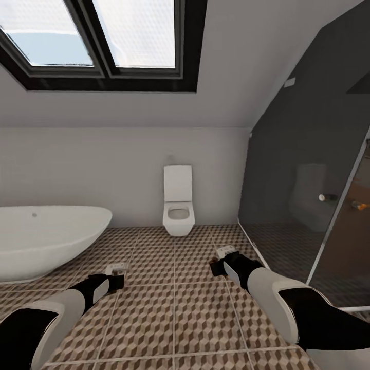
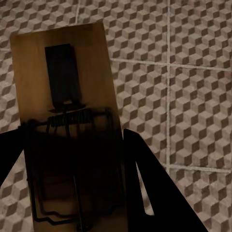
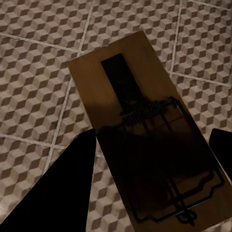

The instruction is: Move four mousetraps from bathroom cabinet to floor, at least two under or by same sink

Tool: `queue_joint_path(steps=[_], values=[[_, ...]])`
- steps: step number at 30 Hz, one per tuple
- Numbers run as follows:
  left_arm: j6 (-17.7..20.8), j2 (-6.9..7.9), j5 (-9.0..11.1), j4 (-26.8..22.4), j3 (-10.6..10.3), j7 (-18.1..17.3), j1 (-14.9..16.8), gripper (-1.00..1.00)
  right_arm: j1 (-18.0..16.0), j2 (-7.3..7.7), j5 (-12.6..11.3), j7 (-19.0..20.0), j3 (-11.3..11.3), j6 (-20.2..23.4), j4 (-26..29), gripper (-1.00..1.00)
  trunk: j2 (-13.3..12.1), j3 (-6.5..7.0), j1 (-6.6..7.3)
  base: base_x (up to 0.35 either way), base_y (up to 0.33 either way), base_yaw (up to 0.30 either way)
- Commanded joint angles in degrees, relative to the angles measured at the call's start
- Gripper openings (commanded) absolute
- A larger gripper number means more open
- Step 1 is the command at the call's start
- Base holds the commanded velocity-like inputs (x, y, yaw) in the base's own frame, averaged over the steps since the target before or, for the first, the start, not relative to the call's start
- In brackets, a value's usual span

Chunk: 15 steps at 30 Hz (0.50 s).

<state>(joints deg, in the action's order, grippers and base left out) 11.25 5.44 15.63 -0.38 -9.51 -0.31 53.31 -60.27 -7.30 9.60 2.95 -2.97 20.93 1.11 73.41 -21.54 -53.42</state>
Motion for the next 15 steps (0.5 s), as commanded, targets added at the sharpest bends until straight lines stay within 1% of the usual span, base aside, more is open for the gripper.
queue_joint_path(steps=[1,4,15], values=[[0.4,0.01,0.4,-0.1,-0.4,0.0,0.0,-1.0,0.0,0.01,0.5,0.3,-0.3,0.3,0.1,-1.0,0.0,-0.07,-0.03,0.319,0.0,0.044],[2.0,0.01,0.5,-0.1,-0.4,0.0,0.0,-1.0,0.0,0.02,0.5,0.3,-0.3,0.3,0.1,-1.0,0.0,-0.07,-0.03,0.321,0.0,0.018],[2.5,0.01,1.0,-0.1,-0.3,-0.1,0.0,-1.0,0.0,0.21,0.5,0.3,-0.3,0.3,0.1,-1.0,0.0,-0.07,-0.03,0.323,0.0,0.002]])
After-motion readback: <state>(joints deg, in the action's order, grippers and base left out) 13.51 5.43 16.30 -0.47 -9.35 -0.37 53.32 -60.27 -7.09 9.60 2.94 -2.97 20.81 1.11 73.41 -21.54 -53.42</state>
